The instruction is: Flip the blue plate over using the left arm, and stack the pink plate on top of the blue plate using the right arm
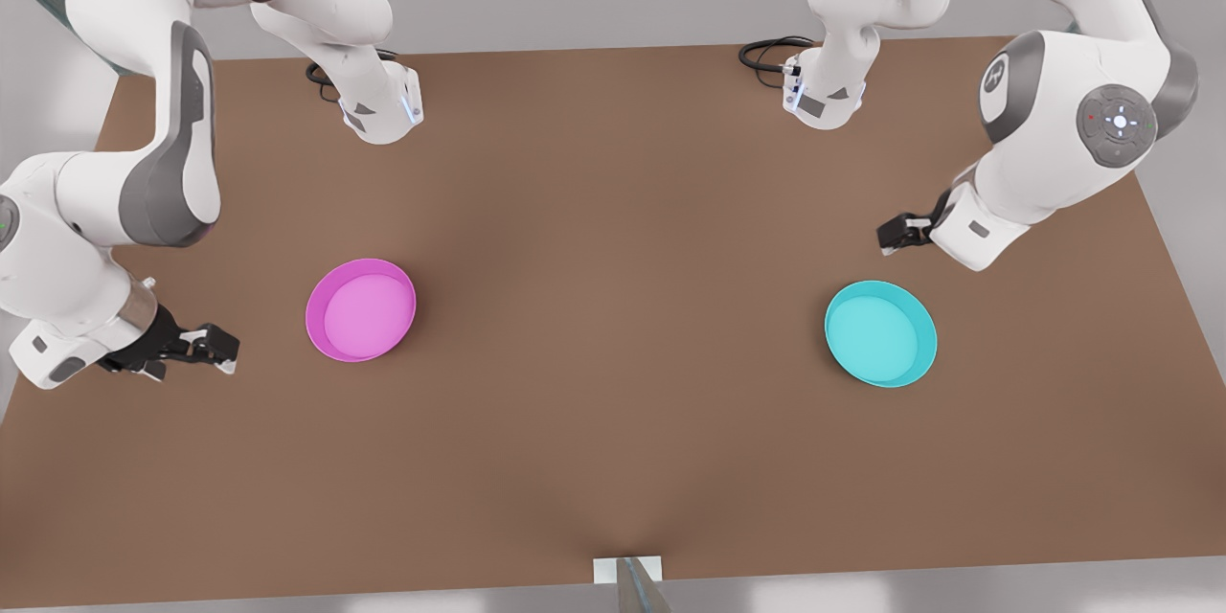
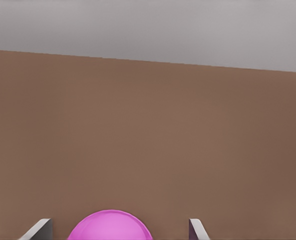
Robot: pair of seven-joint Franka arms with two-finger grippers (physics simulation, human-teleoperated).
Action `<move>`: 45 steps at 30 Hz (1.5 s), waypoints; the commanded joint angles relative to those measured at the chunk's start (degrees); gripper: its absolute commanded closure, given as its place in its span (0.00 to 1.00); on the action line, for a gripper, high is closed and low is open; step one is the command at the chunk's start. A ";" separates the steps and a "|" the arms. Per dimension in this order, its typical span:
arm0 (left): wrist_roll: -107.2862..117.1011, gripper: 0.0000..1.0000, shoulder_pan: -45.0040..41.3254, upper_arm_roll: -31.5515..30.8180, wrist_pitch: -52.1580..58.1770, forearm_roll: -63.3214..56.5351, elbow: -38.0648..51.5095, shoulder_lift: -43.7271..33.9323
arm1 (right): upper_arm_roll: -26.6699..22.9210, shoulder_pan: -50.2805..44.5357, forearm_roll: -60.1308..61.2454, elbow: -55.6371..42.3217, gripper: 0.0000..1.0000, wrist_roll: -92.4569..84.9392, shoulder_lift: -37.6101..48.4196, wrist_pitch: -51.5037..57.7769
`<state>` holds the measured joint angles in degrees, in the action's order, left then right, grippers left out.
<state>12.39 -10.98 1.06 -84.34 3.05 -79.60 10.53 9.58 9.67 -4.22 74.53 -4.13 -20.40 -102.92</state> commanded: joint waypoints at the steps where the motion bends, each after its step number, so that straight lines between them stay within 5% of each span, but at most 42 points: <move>1: 0.00 0.00 -0.01 0.00 -0.04 -0.50 -0.03 0.11 | 0.00 -0.01 0.09 0.00 0.00 0.00 0.01 0.00; 5: 0.52 0.00 6.05 -2.19 -2.15 1.34 0.49 13.28 | 0.00 -0.01 0.09 0.00 0.00 0.00 0.01 0.53; 15: -22.41 0.00 23.10 -5.98 -15.51 11.63 0.67 26.38 | -0.26 1.05 0.09 0.00 0.00 -0.53 -0.96 -0.35; 18: -23.99 0.00 25.74 -7.12 -28.69 11.80 -13.83 22.61 | -0.35 0.87 0.09 0.00 0.00 -0.44 -0.87 -0.09; 43: -31.90 0.01 34.27 -10.55 -33.61 12.77 -17.88 29.55 | -0.17 0.35 0.18 -0.09 0.00 -0.53 -0.43 0.26; 45: -31.99 0.14 34.36 -10.55 -33.61 12.77 -17.88 29.64 | -0.17 0.43 0.18 -0.09 0.00 -0.53 -0.35 0.26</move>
<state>-19.72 23.38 -9.49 -118.00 15.82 -97.47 40.17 9.40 10.24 -4.04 74.44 -4.66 -20.75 -102.66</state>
